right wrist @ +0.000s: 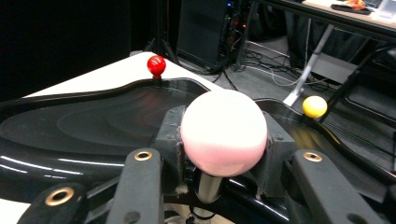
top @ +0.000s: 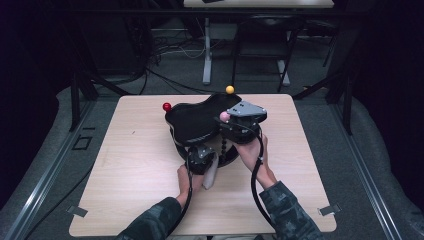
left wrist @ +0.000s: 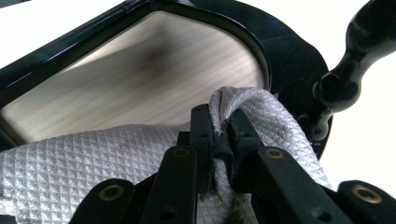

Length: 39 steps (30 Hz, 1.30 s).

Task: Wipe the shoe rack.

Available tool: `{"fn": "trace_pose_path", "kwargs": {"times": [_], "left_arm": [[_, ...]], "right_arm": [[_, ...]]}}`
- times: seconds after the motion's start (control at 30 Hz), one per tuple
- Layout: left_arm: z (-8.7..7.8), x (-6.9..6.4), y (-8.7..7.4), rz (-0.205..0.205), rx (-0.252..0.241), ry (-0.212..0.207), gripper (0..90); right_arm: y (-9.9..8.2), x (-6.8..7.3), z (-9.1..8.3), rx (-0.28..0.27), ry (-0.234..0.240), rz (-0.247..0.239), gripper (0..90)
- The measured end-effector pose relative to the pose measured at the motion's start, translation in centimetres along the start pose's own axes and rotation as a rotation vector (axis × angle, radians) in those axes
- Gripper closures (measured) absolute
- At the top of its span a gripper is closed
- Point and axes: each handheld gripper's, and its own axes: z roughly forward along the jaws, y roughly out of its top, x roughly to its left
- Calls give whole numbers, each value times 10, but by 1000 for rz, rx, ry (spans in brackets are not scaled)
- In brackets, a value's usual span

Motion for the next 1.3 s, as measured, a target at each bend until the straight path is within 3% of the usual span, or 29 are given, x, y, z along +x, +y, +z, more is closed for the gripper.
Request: {"fn": "trace_pose_path", "kwargs": {"times": [0.1,0.17,0.27,0.43,0.7,0.9,1.0,1.13,1.3], "left_arm": [[2,1,1,2,-8,-3,829],[2,1,1,-34,-14,4,830],[2,0,2,-45,-21,-14,830],[1,-3,5,-6,-31,-26,831],[5,-4,9,-21,-27,-22,830],[5,-4,8,-43,-32,-46,831],[3,-3,7,-13,-26,-62,831],[-3,-3,4,-16,-27,-38,831],[-8,12,-4,-40,-10,6,832]], "right_arm": [[2,2,4,0,-23,2,602],[3,3,6,4,-39,2,601],[5,4,9,8,-53,1,602],[7,4,14,8,-56,0,601],[8,3,17,7,-57,-1,601],[7,2,17,5,-45,0,601],[8,2,17,6,-45,-1,600],[8,2,17,5,-45,-6,600],[8,3,17,9,-52,-15,600]]}}
